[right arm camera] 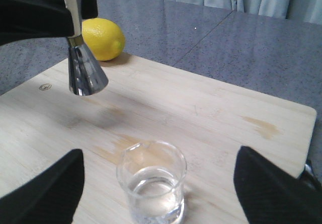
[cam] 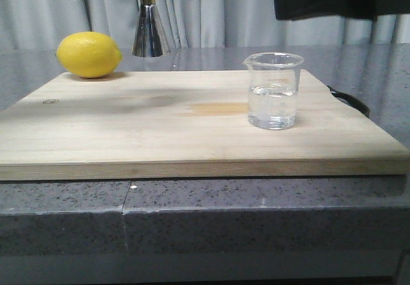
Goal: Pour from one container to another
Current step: 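Reach the right gripper to the glass beaker, grasp and lift it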
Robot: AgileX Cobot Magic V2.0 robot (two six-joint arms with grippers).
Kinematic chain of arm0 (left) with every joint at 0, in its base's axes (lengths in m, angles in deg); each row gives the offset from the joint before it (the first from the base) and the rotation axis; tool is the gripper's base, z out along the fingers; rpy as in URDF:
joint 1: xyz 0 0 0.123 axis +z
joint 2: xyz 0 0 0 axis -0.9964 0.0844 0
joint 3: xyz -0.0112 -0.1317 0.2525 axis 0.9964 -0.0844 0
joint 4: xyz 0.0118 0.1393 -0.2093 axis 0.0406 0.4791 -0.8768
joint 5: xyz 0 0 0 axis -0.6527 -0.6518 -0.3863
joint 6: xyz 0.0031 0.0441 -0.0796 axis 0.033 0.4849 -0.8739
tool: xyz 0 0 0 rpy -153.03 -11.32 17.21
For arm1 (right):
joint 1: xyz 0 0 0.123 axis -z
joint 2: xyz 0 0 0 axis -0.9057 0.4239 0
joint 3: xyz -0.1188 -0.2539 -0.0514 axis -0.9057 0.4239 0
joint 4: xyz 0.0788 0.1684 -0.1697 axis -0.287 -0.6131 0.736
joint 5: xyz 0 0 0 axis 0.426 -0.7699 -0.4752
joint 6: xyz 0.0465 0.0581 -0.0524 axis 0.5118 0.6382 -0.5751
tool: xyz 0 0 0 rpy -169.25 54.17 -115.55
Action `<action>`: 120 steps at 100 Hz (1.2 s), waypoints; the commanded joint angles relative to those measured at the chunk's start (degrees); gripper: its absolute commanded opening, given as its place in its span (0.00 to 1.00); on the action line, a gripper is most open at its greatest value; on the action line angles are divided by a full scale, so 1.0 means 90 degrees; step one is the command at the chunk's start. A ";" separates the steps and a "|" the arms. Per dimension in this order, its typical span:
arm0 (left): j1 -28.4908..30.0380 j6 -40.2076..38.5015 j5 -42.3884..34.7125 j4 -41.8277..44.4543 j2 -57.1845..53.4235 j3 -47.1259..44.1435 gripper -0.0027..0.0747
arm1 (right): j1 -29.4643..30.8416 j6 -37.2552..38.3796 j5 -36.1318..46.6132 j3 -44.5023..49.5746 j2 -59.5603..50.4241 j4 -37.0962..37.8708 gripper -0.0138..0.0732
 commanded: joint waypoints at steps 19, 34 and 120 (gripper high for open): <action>-0.0068 -0.0044 0.0691 -0.0520 -0.0286 0.0181 0.35 | -0.0455 -0.0069 0.2459 0.0974 0.0050 0.0027 0.79; -0.0068 -0.0044 0.0691 -0.0520 -0.0286 0.0181 0.35 | -0.0466 -0.0037 0.2930 0.1127 0.0443 0.0027 0.79; -0.0068 -0.0044 0.0691 -0.0520 -0.0286 0.0181 0.35 | -0.0466 0.0487 0.6025 0.1127 0.3237 0.0469 0.79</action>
